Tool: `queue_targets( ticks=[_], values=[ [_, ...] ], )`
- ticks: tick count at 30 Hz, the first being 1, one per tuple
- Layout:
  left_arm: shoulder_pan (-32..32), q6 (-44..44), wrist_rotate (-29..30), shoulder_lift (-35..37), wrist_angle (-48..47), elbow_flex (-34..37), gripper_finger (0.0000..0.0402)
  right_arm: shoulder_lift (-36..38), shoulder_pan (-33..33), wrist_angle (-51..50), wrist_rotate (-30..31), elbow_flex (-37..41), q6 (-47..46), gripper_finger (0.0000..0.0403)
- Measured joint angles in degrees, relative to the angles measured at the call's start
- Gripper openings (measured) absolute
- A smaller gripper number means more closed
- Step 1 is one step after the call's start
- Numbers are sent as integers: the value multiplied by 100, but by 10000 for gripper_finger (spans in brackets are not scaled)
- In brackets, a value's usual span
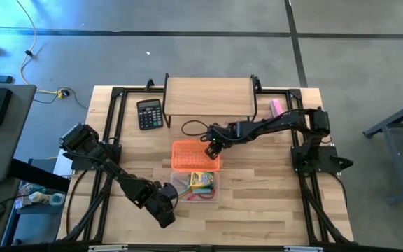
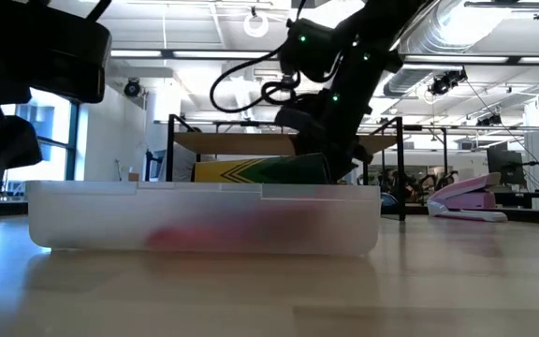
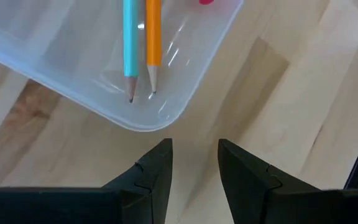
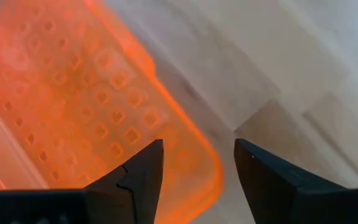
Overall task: Pack school essentials
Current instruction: Close the supply box
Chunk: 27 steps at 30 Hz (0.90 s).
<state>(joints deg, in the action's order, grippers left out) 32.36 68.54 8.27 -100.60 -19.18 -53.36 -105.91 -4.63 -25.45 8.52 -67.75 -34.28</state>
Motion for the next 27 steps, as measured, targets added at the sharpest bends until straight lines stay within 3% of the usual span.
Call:
queue_targets(
  ticks=[4,16,27],
  values=[
    [7,-20,5,0,-34,0,117,-123,34,-15,-7,0,-47,177],
    [-157,-148,-13,0,-31,0,117,-131,29,-21,-124,0,28,87],
    [-342,62,-40,0,-31,2,117,-131,29,-234,-279,0,129,76]
  ],
)
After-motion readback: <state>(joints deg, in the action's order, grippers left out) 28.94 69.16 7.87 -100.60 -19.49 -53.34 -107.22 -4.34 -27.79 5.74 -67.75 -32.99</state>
